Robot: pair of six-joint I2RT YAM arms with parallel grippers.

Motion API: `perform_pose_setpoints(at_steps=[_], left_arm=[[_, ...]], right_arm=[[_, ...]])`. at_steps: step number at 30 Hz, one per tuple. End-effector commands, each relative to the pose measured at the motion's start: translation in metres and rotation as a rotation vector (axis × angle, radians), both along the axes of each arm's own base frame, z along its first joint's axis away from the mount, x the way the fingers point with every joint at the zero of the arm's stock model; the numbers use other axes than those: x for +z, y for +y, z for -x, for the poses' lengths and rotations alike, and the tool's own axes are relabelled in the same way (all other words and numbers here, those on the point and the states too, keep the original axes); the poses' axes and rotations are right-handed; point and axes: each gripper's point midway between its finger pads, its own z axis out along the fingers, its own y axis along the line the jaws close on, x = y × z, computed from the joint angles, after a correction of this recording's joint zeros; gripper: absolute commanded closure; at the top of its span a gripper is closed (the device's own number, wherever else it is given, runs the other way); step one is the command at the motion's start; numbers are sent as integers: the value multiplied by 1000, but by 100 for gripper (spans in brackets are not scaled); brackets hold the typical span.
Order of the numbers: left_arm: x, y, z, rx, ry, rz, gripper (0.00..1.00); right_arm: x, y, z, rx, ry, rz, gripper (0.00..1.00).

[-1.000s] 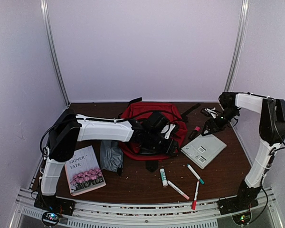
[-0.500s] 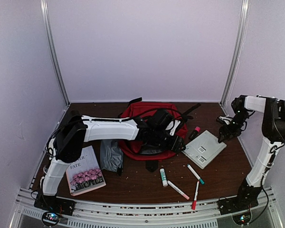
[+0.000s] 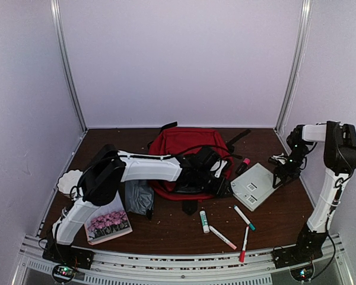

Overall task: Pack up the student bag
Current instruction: Adjust the book at the center of the board.

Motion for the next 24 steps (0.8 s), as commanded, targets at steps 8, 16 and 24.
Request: perform_pose_setpoints(at_steps=[8, 16, 24], left_arm=[[-6, -2, -13, 59, 104, 37, 42], [3, 9, -20, 123, 115, 44, 43], [12, 26, -25, 182, 131, 23, 43]], right_arm=[[6, 64, 52, 163, 97, -171, 33], [44, 97, 101, 297, 127, -311, 33], [46, 61, 35, 66, -2, -266, 32]])
